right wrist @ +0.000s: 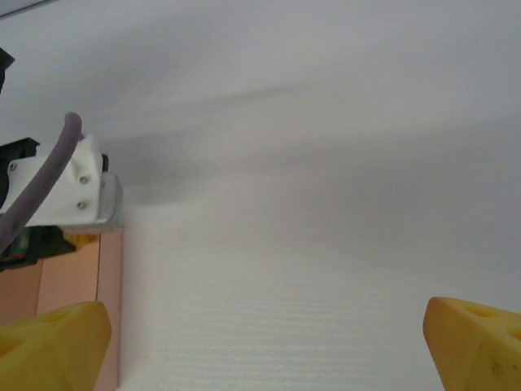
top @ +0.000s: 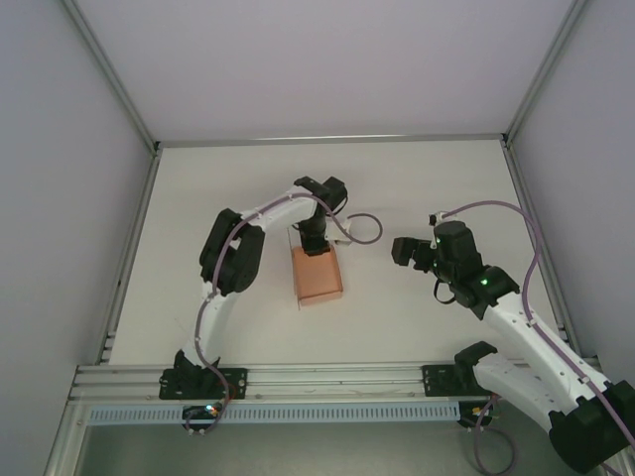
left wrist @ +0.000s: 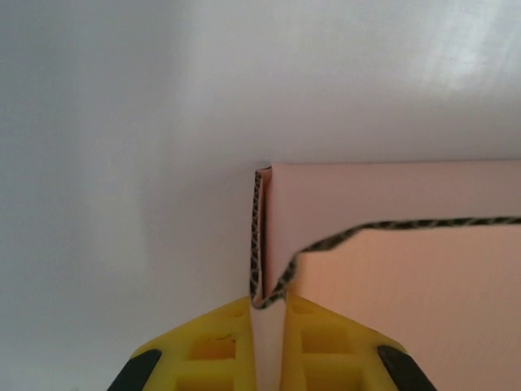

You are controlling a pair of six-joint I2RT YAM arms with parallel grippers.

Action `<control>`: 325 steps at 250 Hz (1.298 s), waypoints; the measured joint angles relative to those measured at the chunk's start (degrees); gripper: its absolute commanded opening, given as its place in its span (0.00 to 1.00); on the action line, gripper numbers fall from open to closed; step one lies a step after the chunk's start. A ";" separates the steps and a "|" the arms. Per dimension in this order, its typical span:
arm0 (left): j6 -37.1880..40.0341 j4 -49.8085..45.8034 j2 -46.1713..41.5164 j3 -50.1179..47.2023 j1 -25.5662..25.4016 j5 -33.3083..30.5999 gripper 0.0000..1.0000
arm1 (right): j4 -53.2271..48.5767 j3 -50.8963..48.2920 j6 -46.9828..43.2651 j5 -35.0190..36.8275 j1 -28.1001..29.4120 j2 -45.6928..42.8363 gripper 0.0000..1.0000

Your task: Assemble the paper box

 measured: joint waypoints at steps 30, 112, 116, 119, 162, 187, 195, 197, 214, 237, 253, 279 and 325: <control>-4.92 6.97 -2.14 -2.67 0.07 -7.04 0.00 | 0.04 0.02 0.44 -1.11 0.61 0.85 1.00; -24.11 18.84 -12.76 -1.53 -0.09 -24.79 0.00 | 12.39 1.88 7.26 -2.38 10.27 15.52 0.91; -24.76 19.10 -13.31 -1.53 -0.17 -25.14 0.00 | 13.03 2.25 7.78 -2.32 10.54 16.24 0.89; -25.53 19.34 -13.86 -1.53 -0.35 -25.64 0.00 | 13.62 2.51 7.89 -2.23 10.69 16.85 0.87; -32.54 22.12 -17.94 -1.84 -3.74 -33.57 0.00 | 21.55 7.06 12.68 -0.24 11.32 25.07 0.77; -35.43 22.95 -18.80 -2.75 -5.92 -37.05 0.00 | 23.34 11.15 13.49 1.40 11.34 29.24 0.68; -36.24 23.10 -18.91 -3.10 -6.54 -37.86 0.00 | 23.54 12.50 13.44 2.43 11.43 30.36 0.63; -36.35 23.15 -18.93 -3.15 -6.64 -38.01 0.00 | 23.56 12.79 13.57 2.62 11.47 30.58 0.61; -37.99 23.28 -19.04 -3.80 -7.43 -39.12 0.00 | 24.13 14.73 13.60 5.01 11.78 32.28 0.49; -39.87 23.65 -19.74 -4.98 -7.63 -40.33 0.00 | 24.59 15.15 13.81 8.79 11.91 33.38 0.36; -40.98 23.74 -20.52 -5.73 -7.63 -40.98 0.00 | 24.61 15.15 14.49 10.73 12.02 33.97 0.34; -42.34 24.57 -21.88 -6.29 -7.63 -41.38 0.00 | 24.79 15.19 15.08 12.41 12.02 34.86 0.37; -43.80 25.68 -24.41 -7.30 -7.67 -41.64 0.00 | 27.45 15.52 15.23 13.40 12.00 37.33 0.35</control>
